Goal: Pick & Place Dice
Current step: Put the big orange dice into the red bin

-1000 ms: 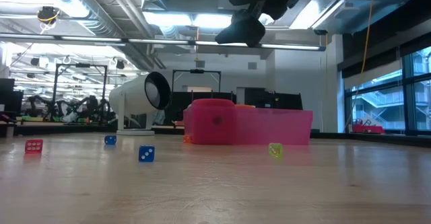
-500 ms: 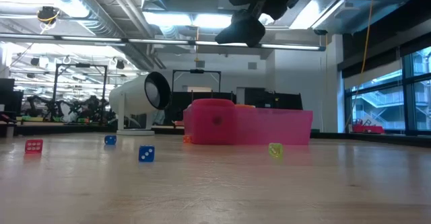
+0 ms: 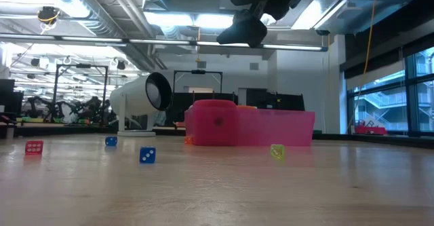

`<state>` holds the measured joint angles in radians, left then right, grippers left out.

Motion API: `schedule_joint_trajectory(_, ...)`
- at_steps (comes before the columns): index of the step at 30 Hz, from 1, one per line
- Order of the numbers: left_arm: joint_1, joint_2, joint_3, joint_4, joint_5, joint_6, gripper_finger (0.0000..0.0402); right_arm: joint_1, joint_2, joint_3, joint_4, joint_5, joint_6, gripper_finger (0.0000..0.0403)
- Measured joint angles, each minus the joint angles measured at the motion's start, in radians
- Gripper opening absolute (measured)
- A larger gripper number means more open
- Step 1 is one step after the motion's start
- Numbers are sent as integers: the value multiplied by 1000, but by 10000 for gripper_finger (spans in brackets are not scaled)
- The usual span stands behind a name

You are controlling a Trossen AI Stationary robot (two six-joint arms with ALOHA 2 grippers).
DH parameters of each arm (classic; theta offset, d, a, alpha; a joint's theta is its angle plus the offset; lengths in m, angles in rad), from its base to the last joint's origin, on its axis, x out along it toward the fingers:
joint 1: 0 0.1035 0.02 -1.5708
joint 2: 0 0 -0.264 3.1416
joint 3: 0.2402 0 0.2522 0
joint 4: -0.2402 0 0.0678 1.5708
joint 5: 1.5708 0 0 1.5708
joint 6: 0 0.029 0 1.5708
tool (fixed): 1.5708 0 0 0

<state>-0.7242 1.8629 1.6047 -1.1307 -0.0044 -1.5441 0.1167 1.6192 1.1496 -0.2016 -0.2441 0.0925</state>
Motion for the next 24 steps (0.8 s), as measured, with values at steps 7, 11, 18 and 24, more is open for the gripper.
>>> schedule_joint_trajectory(7,0,0,0,13,2,45,400,0,0,0,0,0,0,396)
schedule_joint_trajectory(11,-2,0,0,12,12,57,400,0,0,0,0,0,0,396)
schedule_joint_trajectory(18,-3,0,0,5,22,71,400,0,0,0,0,0,0,396)
schedule_joint_trajectory(24,-3,0,0,13,14,111,400,0,0,0,0,0,0,396)
